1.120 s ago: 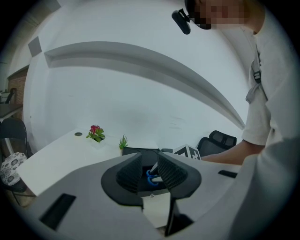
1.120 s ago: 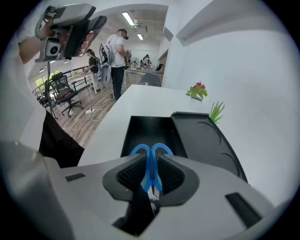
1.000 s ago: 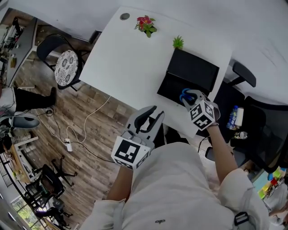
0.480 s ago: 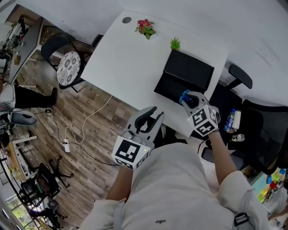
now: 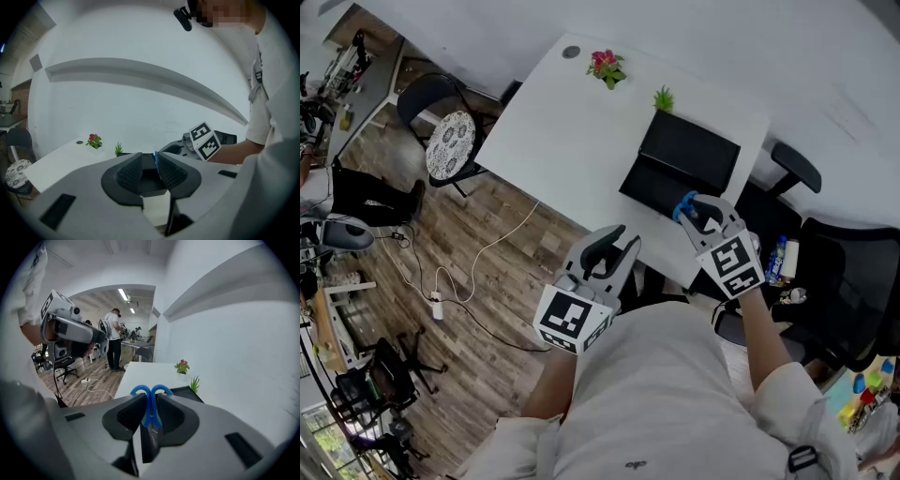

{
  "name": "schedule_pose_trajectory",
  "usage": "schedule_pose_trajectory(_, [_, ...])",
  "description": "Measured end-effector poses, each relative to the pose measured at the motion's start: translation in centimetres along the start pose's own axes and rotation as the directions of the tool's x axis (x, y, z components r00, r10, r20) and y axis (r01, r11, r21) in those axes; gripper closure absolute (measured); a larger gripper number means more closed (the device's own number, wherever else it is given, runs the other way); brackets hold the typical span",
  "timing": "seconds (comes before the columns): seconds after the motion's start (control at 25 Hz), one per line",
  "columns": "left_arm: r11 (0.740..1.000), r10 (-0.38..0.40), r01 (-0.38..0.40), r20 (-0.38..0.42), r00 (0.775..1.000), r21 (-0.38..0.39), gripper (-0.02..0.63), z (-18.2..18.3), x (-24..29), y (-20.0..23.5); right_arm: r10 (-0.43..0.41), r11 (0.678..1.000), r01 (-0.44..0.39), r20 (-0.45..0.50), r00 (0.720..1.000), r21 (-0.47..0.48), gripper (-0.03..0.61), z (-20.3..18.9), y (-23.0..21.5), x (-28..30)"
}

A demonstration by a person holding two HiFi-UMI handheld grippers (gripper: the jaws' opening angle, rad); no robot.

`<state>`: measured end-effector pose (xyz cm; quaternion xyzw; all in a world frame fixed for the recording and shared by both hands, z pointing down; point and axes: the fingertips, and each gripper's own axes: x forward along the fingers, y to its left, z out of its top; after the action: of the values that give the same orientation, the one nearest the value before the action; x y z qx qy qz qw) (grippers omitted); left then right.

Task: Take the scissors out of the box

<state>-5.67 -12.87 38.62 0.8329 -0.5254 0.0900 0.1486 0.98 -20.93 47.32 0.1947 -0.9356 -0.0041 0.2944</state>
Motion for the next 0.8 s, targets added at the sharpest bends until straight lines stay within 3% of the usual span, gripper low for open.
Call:
schedule_pose_trajectory(0.32, [1.000,0.026,-0.026,0.013,1.000,-0.006,0.500,-0.1,-1.1,-0.3,0.034,0.998,-0.042,0.148,0.988,0.056,0.491,4.2,1.2,-2.7])
schedule_pose_trajectory(0.52, [0.999,0.034,-0.034,0.023,0.999,-0.011,0.500,0.0,-1.4,-0.6,0.058,0.996,-0.075,0.269,0.961,0.051,0.491,7.0,2.1,-4.5])
schedule_pose_trajectory(0.8, [0.999,0.044,-0.043,0.032,0.999,-0.024,0.502,0.2,-1.7,-0.1,0.101,0.988,-0.137,0.369,0.924,0.073,0.489,8.8,3.4,-5.3])
